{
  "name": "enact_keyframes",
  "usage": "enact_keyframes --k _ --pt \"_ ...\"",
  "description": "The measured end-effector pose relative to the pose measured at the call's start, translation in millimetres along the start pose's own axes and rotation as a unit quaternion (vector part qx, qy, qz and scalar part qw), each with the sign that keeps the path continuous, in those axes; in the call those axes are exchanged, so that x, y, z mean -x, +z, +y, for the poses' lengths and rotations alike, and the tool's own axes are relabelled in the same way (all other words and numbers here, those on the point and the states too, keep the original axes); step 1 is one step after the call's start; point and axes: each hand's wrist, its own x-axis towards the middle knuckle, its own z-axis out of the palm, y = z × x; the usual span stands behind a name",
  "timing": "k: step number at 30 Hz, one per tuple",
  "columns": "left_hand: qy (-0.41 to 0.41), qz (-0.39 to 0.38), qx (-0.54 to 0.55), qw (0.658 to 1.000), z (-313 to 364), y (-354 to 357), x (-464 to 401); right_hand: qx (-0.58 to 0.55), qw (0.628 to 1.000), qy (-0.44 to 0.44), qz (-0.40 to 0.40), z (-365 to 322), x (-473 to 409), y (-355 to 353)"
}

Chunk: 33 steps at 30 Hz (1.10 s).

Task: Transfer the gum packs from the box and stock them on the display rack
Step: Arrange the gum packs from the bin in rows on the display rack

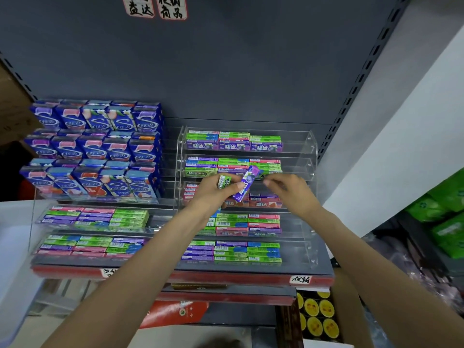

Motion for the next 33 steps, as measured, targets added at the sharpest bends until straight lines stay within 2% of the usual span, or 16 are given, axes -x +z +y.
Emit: enact_keyframes --k 1,3,6,8,10,13,17,20,22,24,28,33 --pt "0.007 -0.009 -0.018 1.000 0 1 -1 -0.098 0.995 0.018 0.024 -6 3 -3" --pt "0.024 -0.030 -0.043 0.998 3 4 -1 -0.282 0.958 0.045 0.021 -18 8 -11" --pt "0.049 -0.047 -0.055 0.996 9 11 0 -0.316 0.948 0.023 -0.021 -22 11 -20" --pt "0.041 -0.028 -0.048 0.998 11 15 -2 -0.331 0.943 0.028 0.002 -20 12 -24" --pt "0.005 -0.007 0.003 1.000 11 15 -3 -0.343 0.936 0.056 0.054 -12 12 -28" --pt "-0.012 -0.002 0.126 0.992 13 11 -3 -0.275 0.951 0.088 0.111 6 11 -28" --pt "0.004 -0.007 0.203 0.979 16 5 0 -0.195 0.971 0.094 0.106 19 8 -12" --pt "0.030 -0.026 0.114 0.993 12 2 -3 -0.109 0.989 0.060 0.077 20 8 1" --pt "0.052 -0.017 0.018 0.998 7 -3 -5 -0.021 0.998 0.031 0.049 19 8 4" --pt "0.064 0.003 -0.018 0.998 4 -7 -6 0.051 0.998 0.002 0.027 17 5 4" --pt "0.045 0.056 0.011 0.997 2 -10 -5 0.151 0.988 -0.018 -0.002 13 -2 5" --pt "0.025 0.061 0.082 0.994 5 -11 -2 0.246 0.968 -0.056 0.001 15 1 11"
